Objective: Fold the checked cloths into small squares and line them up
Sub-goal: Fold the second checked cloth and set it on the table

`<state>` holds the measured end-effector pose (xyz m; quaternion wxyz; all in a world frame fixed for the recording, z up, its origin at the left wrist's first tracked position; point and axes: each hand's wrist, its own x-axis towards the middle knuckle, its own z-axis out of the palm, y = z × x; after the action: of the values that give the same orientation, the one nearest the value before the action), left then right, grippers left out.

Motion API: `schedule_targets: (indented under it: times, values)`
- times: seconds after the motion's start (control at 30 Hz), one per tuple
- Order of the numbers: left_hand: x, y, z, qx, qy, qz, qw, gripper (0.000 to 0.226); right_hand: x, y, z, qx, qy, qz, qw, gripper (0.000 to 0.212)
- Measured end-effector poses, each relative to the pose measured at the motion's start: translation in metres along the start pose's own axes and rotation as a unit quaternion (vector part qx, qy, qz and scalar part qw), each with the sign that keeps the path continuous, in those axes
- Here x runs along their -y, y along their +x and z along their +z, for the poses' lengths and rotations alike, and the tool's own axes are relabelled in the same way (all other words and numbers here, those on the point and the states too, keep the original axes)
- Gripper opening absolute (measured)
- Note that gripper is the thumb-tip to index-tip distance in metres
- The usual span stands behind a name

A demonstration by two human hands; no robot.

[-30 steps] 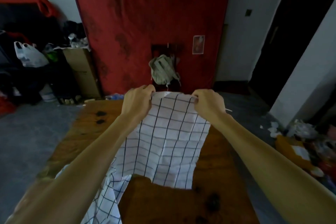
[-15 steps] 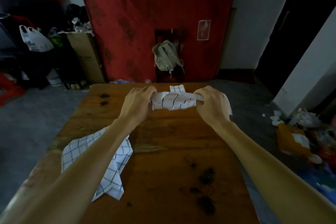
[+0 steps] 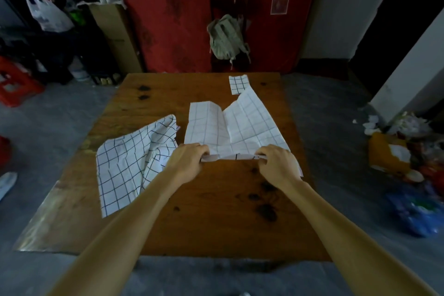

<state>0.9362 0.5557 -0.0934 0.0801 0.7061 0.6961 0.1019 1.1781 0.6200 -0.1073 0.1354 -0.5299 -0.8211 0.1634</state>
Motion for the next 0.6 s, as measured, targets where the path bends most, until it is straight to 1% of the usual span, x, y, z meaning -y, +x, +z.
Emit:
schedule_targets:
  times: [0.13, 0.3, 0.4, 0.5, 0.6]
  values:
    - [0.006, -0.031, 0.021, 0.071, -0.007, 0.001, 0.997, 0.024, 0.004, -0.028, 0.021, 0.064, -0.002, 0.044, 0.997, 0.023]
    - [0.021, -0.07, 0.042, 0.139, -0.008, -0.003, 0.99, 0.023, 0.022, -0.058, 0.044, 0.139, -0.035, 0.072, 0.987, 0.017]
    - [0.035, -0.089, 0.05, 0.153, -0.003, 0.0, 0.988, 0.022, 0.031, -0.074, 0.055, 0.151, -0.048, 0.086, 0.984, 0.014]
    - [0.043, -0.1, 0.051, 0.153, -0.011, 0.011, 0.988, 0.016, 0.038, -0.085, 0.057, 0.161, -0.065, 0.087, 0.981, 0.021]
    - [0.046, -0.1, 0.046, 0.143, -0.006, 0.027, 0.989, 0.013, 0.041, -0.087, 0.055, 0.16, -0.069, 0.096, 0.98, 0.021]
